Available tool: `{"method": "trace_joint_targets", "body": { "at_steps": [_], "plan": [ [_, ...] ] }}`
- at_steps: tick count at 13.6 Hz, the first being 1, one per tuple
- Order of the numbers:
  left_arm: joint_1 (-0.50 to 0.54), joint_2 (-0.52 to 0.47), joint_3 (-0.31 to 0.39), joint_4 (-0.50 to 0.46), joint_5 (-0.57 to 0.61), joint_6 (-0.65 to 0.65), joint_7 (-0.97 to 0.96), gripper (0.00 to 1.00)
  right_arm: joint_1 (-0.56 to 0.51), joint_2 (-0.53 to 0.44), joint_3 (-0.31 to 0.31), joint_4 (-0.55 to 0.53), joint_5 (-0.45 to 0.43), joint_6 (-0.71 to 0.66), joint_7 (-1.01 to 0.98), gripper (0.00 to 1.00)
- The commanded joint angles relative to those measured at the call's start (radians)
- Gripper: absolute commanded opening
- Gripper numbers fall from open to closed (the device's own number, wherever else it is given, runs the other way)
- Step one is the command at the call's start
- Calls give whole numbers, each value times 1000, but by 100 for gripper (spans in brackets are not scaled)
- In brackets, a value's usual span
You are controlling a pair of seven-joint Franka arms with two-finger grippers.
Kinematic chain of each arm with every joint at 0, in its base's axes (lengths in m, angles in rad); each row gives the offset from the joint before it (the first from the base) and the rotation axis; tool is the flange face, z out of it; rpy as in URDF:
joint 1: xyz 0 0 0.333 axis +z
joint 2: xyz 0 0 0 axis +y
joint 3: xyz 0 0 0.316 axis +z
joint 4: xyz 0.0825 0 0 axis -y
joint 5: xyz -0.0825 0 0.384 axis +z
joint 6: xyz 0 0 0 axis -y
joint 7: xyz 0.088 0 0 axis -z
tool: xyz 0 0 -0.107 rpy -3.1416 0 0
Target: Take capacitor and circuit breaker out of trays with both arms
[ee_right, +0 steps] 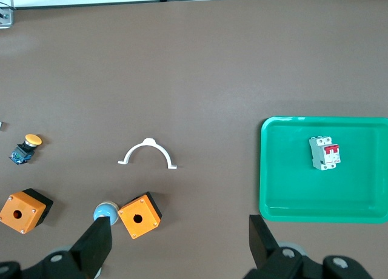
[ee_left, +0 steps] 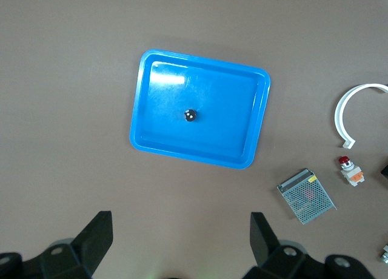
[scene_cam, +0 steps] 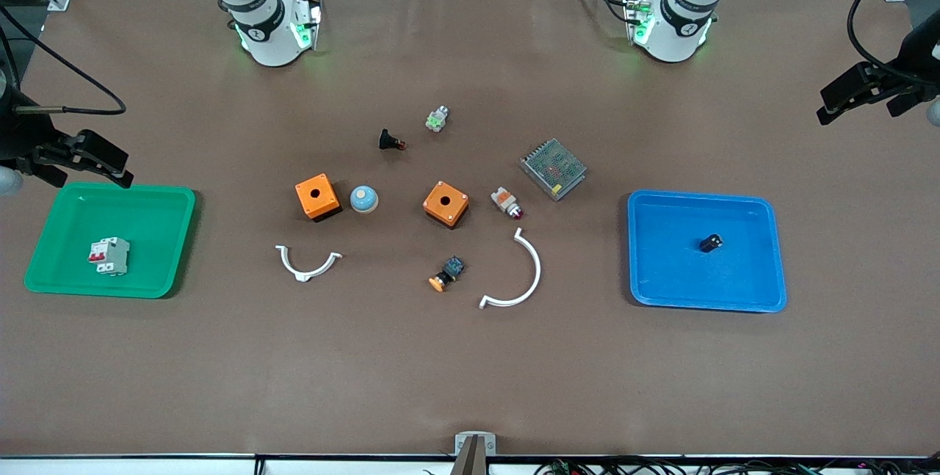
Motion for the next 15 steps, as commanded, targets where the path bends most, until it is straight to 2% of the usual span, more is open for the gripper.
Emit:
{"method": "trace_joint_targets", "body": {
  "at_steps": [1,7,10,12,15],
  "plan": [
    [-1,13,-4,21,4,-21,13,100,-6,6,9,20,-15,-8,8,100],
    [-4,85,-5,21,4,-11,7,100,-7,5,8,20,-15,-8,8,100],
    [-32,152,-12,5,12,53,6,100,-9,5,8,20,-16,-11,6,100],
    [-27,191,-12,-29,38,99,4,100,-7,5,8,20,-19,-13,6,100],
    [-15,198,-9,-144,50,228,3,100,-6,5,9,20,-29,-15,6,100]
  ]
}}
